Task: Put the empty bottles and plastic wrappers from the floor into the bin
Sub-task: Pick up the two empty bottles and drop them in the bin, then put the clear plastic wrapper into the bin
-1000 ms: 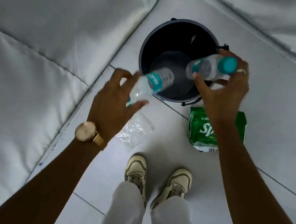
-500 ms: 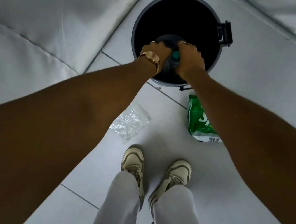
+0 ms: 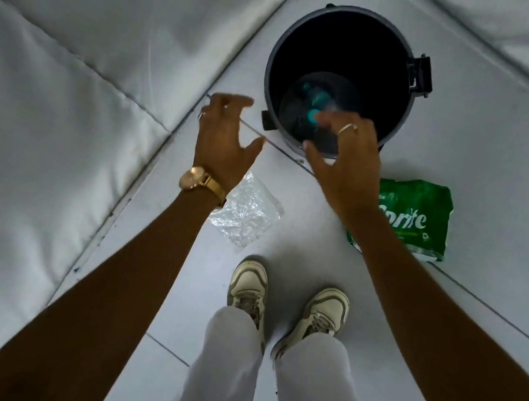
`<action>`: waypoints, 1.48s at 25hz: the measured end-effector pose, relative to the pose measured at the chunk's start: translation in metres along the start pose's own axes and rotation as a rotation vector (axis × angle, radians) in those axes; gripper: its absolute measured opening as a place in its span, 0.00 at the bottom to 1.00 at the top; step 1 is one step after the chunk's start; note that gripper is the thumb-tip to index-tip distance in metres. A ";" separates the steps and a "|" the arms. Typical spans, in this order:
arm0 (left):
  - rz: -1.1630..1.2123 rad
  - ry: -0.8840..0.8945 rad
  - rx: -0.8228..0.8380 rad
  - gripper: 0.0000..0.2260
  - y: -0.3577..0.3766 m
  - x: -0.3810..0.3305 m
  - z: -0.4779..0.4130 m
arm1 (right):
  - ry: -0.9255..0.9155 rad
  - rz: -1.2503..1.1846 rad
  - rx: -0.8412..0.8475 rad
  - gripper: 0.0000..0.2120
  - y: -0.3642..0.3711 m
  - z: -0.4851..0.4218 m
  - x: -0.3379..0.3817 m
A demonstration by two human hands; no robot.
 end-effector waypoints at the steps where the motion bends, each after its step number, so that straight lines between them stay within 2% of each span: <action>1: 0.013 -0.115 0.036 0.23 0.005 0.016 0.019 | -0.023 -0.016 0.050 0.14 0.010 0.015 0.003; 3: -0.010 -0.348 0.211 0.23 0.022 0.051 0.054 | 0.007 -0.003 0.214 0.11 0.042 0.040 0.002; 5: -0.061 -0.485 0.407 0.24 0.041 0.081 0.081 | 0.108 0.117 0.380 0.12 0.081 0.057 -0.011; 8: -0.131 -0.492 0.579 0.29 0.068 0.112 0.102 | 0.311 0.312 0.548 0.15 0.138 0.068 -0.039; 11: -0.225 -0.421 0.625 0.35 0.099 0.132 0.106 | 0.445 0.349 0.536 0.17 0.173 0.068 -0.067; 18: -0.324 -0.406 0.551 0.37 0.145 0.154 0.099 | 0.452 0.358 0.468 0.19 0.204 0.060 -0.092; 21: -0.336 -0.412 0.584 0.31 0.160 0.162 0.095 | 0.434 0.397 0.502 0.23 0.211 0.058 -0.100; 25: -0.057 -0.407 0.591 0.14 0.149 0.143 0.089 | 0.456 0.380 0.458 0.25 0.193 0.058 -0.106; 27: 0.033 -0.280 0.519 0.09 0.118 0.114 0.079 | 0.523 0.286 0.413 0.23 0.171 0.062 -0.109; 32: 0.210 0.122 0.534 0.06 0.010 0.019 0.035 | 0.742 -0.111 0.196 0.13 0.099 0.080 -0.119; 35: 0.520 0.124 0.342 0.05 -0.037 -0.035 -0.011 | 0.819 -0.180 0.104 0.13 0.056 0.085 -0.119; 37: 0.601 0.056 0.226 0.06 -0.043 -0.057 -0.047 | 0.824 -0.160 0.043 0.13 0.034 0.087 -0.119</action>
Point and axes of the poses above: each hand's wrist, its own z-axis away from the middle knuckle, its own y-axis out of the palm, x = y × z, the point moved 2 cm from there along -z, towards the middle knuckle, and after that the axes turned 15 degrees about y, right-handed, at the moved point
